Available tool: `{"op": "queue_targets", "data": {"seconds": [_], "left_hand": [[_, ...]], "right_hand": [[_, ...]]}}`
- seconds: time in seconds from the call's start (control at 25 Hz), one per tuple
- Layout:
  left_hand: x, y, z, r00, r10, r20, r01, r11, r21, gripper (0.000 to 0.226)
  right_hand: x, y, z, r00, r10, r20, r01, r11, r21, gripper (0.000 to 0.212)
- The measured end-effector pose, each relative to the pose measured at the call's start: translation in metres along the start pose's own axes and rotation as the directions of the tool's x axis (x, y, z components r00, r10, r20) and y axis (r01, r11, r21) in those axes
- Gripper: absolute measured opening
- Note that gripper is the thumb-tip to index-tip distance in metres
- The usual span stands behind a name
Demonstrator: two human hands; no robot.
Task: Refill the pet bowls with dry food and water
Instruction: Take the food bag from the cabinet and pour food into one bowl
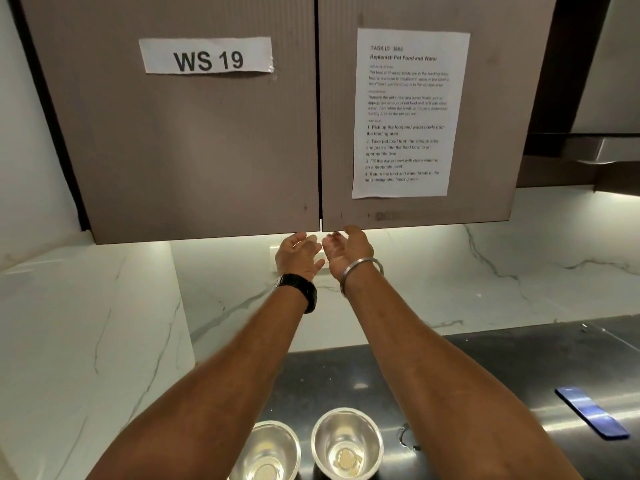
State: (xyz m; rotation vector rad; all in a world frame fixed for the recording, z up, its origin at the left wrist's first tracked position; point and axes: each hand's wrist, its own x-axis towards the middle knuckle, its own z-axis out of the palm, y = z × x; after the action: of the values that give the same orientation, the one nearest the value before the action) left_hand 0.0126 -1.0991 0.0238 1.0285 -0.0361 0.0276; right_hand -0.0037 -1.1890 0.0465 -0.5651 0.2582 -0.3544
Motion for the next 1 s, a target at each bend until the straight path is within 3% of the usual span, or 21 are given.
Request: {"op": "queue_targets", "data": {"seconds": [0.28,0.56,0.8,1.0], "left_hand": [[0.004,0.001,0.004,1.000,0.011,0.007,-0.011,1.000,0.017,0.033],[-0.004,-0.009,0.014,0.996,0.091,0.012,-0.092,0.993,0.071,0.007],[-0.056,-0.011,0.034,0.950,0.235,0.203,-0.241,0.971,0.001,0.018],[-0.099,-0.019,0.038,0.850,0.357,0.387,-0.378,0.926,-0.022,0.025]], "right_hand": [[0.015,-0.002,0.001,0.996,0.035,0.079,-0.036,0.999,0.016,0.013],[-0.013,-0.004,-0.016,0.994,-0.026,0.109,0.029,0.999,-0.021,0.031],[-0.075,-0.017,-0.051,0.979,-0.095,0.181,0.093,0.995,0.023,0.028],[-0.119,-0.039,-0.090,0.961,-0.125,0.245,0.091,0.985,0.148,0.038]]}}
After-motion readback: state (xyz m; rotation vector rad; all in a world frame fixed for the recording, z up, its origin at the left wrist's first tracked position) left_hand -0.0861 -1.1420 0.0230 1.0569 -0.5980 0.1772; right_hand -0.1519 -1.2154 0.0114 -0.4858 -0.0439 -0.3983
